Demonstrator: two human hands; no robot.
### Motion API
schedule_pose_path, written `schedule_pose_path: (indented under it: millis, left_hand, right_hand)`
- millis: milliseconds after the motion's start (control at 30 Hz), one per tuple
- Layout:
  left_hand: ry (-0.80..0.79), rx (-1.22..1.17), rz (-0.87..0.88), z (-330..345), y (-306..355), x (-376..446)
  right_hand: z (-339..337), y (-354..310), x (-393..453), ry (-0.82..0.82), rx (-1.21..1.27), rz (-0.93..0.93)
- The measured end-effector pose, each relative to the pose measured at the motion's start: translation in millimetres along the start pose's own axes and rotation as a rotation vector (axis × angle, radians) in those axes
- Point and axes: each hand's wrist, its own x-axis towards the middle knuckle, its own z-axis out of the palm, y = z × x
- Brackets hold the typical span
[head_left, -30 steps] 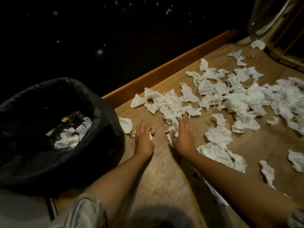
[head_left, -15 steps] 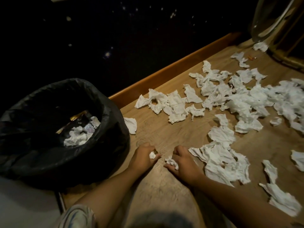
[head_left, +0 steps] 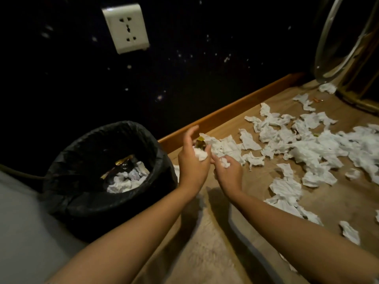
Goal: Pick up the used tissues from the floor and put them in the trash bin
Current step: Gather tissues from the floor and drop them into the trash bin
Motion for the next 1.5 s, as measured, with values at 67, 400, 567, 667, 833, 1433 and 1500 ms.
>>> schedule_pose_path:
  millis: [67, 400, 567, 667, 833, 1433, 1500]
  left_hand:
    - [0.118, -0.048, 0.022, -19, 24, 10]
    - [0.886, -0.241, -0.366, -132, 8, 57]
    - [1.021, -0.075, -0.627, -166, -23, 46]
    - [0.942, 0.053, -0.679, -172, -27, 37]
    - [0.893, 0.114, -0.594, -166, -19, 42]
    - [-0.529, 0.117, 0.016, 83, 32, -66]
    - [-0.655, 0.192, 0.064, 104, 24, -77]
  right_hand:
    - [13, -28, -2, -0.001, 0.135, 0.025]
    - [102, -149, -29, -0.246, 0.473, 0.120]
    - [134, -158, -44, -0.456, 0.396, 0.058]
    - [135, -152, -39, -0.509, 0.383, 0.047]
    - [120, -149, -17, -0.498, 0.376, -0.028]
    - [-188, -20, -7, 0.047, -0.146, -0.226]
    - [-213, 13, -17, 0.154, -0.166, -0.137]
